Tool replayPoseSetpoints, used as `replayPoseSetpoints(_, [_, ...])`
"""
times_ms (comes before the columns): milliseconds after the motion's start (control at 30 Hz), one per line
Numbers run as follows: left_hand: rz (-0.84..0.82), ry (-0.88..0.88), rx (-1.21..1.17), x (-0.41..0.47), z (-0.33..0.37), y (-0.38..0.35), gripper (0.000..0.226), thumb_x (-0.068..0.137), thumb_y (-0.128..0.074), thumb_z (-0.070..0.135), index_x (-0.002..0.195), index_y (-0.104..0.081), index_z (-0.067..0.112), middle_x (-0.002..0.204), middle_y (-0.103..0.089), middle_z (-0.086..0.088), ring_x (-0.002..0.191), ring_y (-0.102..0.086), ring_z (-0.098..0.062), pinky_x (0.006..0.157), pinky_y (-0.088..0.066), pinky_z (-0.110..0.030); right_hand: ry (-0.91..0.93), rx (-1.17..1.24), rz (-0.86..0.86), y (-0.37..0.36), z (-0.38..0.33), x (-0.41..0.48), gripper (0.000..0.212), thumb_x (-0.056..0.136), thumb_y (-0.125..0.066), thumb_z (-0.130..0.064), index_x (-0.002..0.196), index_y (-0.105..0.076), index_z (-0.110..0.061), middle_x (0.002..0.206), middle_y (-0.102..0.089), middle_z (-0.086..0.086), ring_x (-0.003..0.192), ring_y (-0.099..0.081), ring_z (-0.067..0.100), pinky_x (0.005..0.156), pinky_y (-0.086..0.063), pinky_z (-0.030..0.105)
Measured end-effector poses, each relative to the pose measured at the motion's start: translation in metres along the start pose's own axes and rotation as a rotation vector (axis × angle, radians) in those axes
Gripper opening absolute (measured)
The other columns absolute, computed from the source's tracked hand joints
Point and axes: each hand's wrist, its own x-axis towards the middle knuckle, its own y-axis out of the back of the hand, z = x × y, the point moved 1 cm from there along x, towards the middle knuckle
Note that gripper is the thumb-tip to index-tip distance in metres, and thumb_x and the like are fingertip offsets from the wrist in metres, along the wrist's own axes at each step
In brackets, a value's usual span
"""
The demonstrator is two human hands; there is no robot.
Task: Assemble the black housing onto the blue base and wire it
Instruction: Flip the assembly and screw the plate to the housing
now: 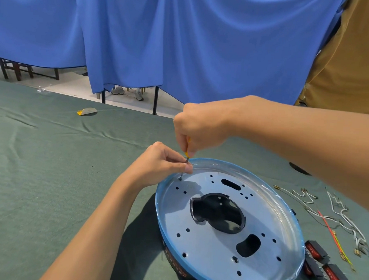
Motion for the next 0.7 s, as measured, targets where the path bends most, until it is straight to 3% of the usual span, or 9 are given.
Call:
replayPoseSetpoints(100, [0.007,0.012,-0.045,-0.002,-0.001,0.001,0.004,0.079,-0.080,0.027,0.083,-0.082,0.027,0.080,-0.077,0.001,0.076,-0.062,-0.008,0.078,-0.052,-0.038,-0.023,0.020,-0.038,-0.003,-0.003,0.010,0.017,0.088,-0.059,-0.018,0.079,-0.073,-0.020,0.061,-0.065,-0.011,0.057,-0.055,-0.001,0.035,-0.035,0.008])
replayPoseSetpoints(267, [0.030,0.012,-0.020,-0.002,0.001,-0.002,0.007,0.079,-0.080,0.025,0.087,-0.081,0.026,0.078,-0.076,0.011,0.073,-0.065,-0.001,0.075,-0.053,-0.026,-0.282,0.220,-0.182,-0.005,0.005,0.016,0.028,0.097,-0.052,-0.025,0.076,-0.063,-0.012,0.061,-0.071,-0.005,0.058,-0.057,0.016,0.048,-0.044,0.020])
replayPoseSetpoints(367, [0.020,0.021,-0.001,-0.002,0.003,-0.002,0.007,0.080,-0.080,0.025,0.086,-0.082,0.025,0.080,-0.077,0.011,0.081,-0.068,-0.011,0.082,-0.054,-0.038,-0.288,0.306,-0.211,-0.005,0.004,0.012,0.031,0.096,-0.056,-0.029,0.073,-0.060,-0.009,0.060,-0.069,0.000,0.042,-0.051,0.012,0.043,-0.039,0.016])
replayPoseSetpoints(433, [0.022,0.029,0.007,-0.003,0.004,-0.001,0.006,0.080,-0.080,0.025,0.085,-0.082,0.025,0.080,-0.077,0.010,0.084,-0.070,-0.018,0.085,-0.053,-0.042,-0.225,0.234,-0.198,-0.003,0.001,0.007,0.020,0.090,-0.065,-0.030,0.081,-0.066,-0.012,0.065,-0.067,-0.002,0.049,-0.058,0.011,0.044,-0.040,0.016])
replayPoseSetpoints(500, [0.018,0.030,-0.001,-0.002,0.004,0.000,0.006,0.080,-0.079,0.025,0.085,-0.082,0.025,0.080,-0.076,0.012,0.081,-0.069,-0.010,0.084,-0.054,-0.038,-0.167,0.116,-0.159,-0.002,-0.002,0.003,0.013,0.088,-0.067,-0.027,0.089,-0.070,-0.015,0.065,-0.068,-0.006,0.062,-0.062,0.013,0.047,-0.040,0.019])
replayPoseSetpoints(600, [-0.022,0.021,-0.046,-0.002,0.004,0.001,0.009,0.079,-0.080,0.018,0.085,-0.081,0.024,0.081,-0.077,0.009,0.076,-0.067,0.002,0.078,-0.054,-0.022,-0.144,0.065,-0.106,-0.007,-0.005,0.001,0.019,0.090,-0.059,-0.025,0.072,-0.063,-0.018,0.051,-0.065,-0.009,0.060,-0.060,0.012,0.046,-0.039,0.020])
replayPoseSetpoints(700, [-0.068,0.029,-0.134,-0.003,0.006,0.005,0.020,0.077,-0.080,0.005,0.088,-0.080,0.021,0.085,-0.078,0.005,0.080,-0.071,-0.001,0.074,-0.052,-0.013,-0.157,0.122,-0.059,-0.013,-0.005,-0.005,0.025,0.091,-0.057,-0.026,0.066,-0.053,-0.022,0.047,-0.064,-0.008,0.071,-0.063,0.013,0.057,-0.050,0.027])
